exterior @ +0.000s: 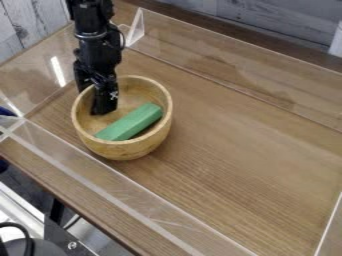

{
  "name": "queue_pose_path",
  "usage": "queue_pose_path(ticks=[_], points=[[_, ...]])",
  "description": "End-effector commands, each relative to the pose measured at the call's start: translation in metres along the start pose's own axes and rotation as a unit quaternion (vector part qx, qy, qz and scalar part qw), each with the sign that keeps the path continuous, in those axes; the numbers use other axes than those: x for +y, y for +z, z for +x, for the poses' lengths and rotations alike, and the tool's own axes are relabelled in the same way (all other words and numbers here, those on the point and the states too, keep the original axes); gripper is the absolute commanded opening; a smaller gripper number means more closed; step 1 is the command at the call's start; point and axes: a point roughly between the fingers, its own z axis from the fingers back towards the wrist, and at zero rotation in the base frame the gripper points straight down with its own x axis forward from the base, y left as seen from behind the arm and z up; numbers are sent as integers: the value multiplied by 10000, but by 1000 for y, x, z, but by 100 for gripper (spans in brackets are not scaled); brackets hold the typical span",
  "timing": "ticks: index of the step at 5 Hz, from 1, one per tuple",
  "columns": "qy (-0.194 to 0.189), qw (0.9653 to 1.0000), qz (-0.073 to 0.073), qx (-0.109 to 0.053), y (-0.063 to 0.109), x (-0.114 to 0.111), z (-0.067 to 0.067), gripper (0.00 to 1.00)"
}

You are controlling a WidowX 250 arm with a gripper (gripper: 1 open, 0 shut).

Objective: Put the green block in the brown bowl

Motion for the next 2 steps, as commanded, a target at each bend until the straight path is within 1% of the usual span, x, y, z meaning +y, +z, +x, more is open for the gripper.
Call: queue_pose_path(ticks=[1, 2], points=[[-8, 9991, 364, -223, 15, 5, 4, 100], [3, 9992, 323, -256, 15, 6, 2, 100]])
